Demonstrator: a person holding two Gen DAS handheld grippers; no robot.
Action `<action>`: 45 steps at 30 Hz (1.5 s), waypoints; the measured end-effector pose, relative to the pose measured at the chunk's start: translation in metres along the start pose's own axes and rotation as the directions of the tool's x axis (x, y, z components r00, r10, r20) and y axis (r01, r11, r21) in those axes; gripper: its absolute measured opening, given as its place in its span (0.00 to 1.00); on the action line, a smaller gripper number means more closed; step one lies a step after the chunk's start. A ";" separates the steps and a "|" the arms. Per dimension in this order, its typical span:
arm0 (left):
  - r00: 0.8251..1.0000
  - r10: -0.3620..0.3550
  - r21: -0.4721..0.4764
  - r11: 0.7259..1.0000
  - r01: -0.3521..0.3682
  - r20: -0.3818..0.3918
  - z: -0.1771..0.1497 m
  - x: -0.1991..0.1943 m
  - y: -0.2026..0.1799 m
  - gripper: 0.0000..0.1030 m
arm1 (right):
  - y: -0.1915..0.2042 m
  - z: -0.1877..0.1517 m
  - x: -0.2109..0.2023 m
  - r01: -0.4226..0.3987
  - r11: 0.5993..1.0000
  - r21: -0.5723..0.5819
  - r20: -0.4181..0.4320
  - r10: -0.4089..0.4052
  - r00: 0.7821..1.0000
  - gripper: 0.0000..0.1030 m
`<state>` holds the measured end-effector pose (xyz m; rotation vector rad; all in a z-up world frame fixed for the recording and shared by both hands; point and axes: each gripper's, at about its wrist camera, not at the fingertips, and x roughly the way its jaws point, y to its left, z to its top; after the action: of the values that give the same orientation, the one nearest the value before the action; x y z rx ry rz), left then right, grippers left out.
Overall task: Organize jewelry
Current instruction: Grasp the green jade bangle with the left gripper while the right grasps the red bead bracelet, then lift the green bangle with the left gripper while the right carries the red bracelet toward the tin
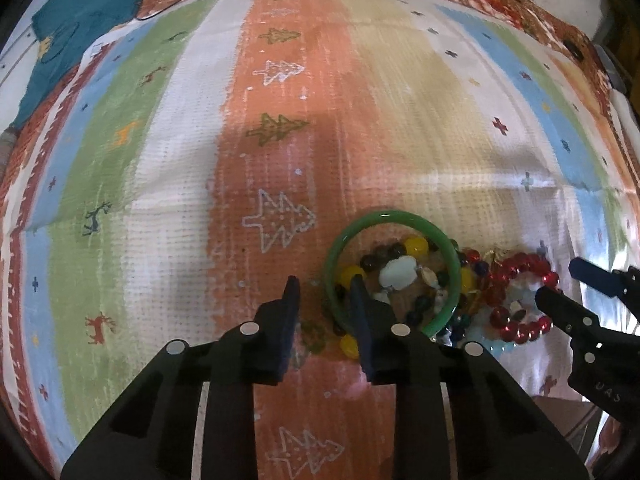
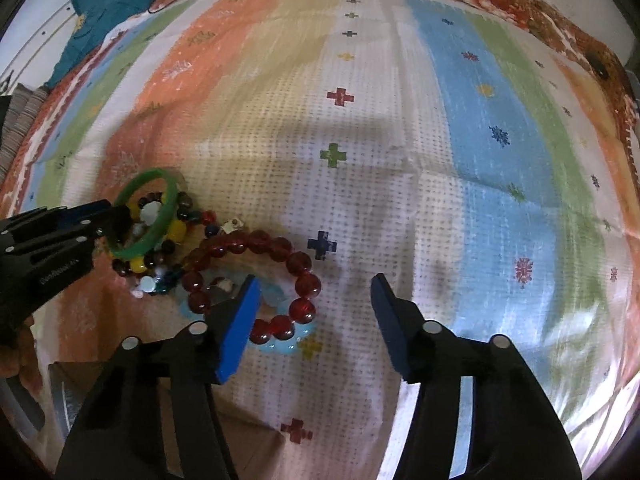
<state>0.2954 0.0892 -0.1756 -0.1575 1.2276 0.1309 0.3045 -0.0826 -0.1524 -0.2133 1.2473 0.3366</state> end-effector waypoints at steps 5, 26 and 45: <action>1.000 -0.010 -0.003 1.000 0.010 0.012 0.000 0.000 -0.002 0.09 | 0.001 0.001 0.003 -0.023 1.000 0.004 -0.003 0.024 1.000 0.40; 0.996 -0.034 -0.019 0.999 0.035 0.080 -0.004 -0.039 -0.003 0.07 | 0.000 0.002 -0.034 -0.050 0.998 -0.026 0.066 0.052 0.996 0.14; 0.987 -0.037 -0.029 0.999 0.042 0.154 -0.018 -0.091 0.002 0.07 | 0.005 -0.013 -0.082 -0.045 0.998 -0.039 0.155 0.050 0.987 0.14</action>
<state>0.2479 0.0866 -0.0955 -0.1962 1.0691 0.1256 0.2679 -0.0934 -0.0783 -0.1845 1.0936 0.4096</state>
